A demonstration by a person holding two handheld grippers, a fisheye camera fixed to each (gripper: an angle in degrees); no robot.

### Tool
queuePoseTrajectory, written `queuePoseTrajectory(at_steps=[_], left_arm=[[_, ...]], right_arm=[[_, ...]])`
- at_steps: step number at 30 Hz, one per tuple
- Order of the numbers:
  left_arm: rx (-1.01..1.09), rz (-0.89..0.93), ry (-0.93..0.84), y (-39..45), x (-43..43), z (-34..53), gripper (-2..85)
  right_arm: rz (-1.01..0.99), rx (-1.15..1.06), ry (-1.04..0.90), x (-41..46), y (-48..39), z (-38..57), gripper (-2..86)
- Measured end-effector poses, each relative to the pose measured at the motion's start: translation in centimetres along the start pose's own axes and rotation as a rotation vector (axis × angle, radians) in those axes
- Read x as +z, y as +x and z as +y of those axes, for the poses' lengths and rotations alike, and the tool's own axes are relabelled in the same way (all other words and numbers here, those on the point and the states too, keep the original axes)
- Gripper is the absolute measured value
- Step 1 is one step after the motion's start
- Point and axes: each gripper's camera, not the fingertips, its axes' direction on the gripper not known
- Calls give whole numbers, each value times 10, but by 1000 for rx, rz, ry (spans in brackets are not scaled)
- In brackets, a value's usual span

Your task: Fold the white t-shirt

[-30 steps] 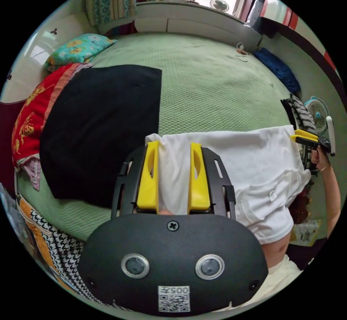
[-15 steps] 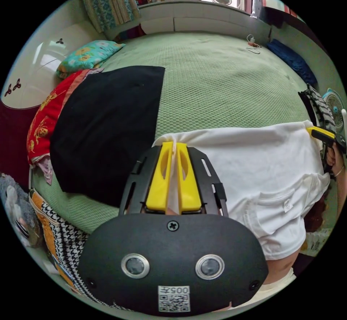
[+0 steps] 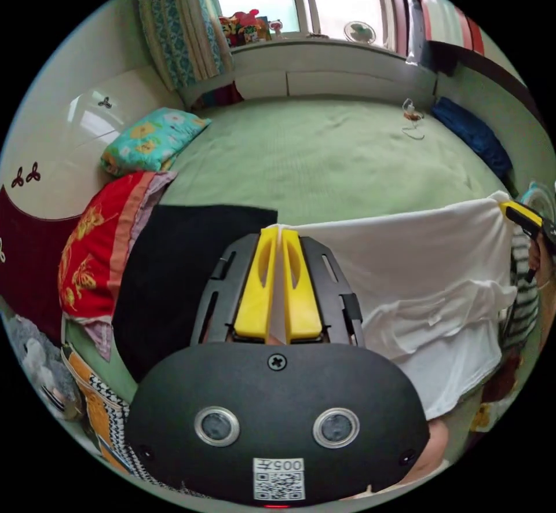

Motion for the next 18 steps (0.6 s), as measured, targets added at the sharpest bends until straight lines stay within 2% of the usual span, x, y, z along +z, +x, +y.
queuePoseTrajectory(at_steps=[2, 4, 7, 11, 13, 15, 18], left_arm=[[-30, 13, -68, -2, 17, -18, 37], [-84, 15, -96, -6, 28, -22, 46], [-57, 100, -89, -13, 37, -4, 46], [168, 257, -84, -15, 34, 35, 67], [252, 374, -106, -13, 34, 46, 81], [349, 377, -74, -6, 35, 56, 97], [405, 404, -135, 2, 47, 60, 110]], right_arm=[[19, 59, -33, 20, 2, -26, 26], [42, 127, -158, 53, 3, -43, 62], [31, 97, -153, 70, -5, -31, 78], [-85, -91, -117, 69, -19, 5, 100], [-262, -226, -147, 69, -26, 25, 111], [-318, -273, -171, 75, -31, 31, 128], [-327, -280, -150, 88, -39, 27, 136]])
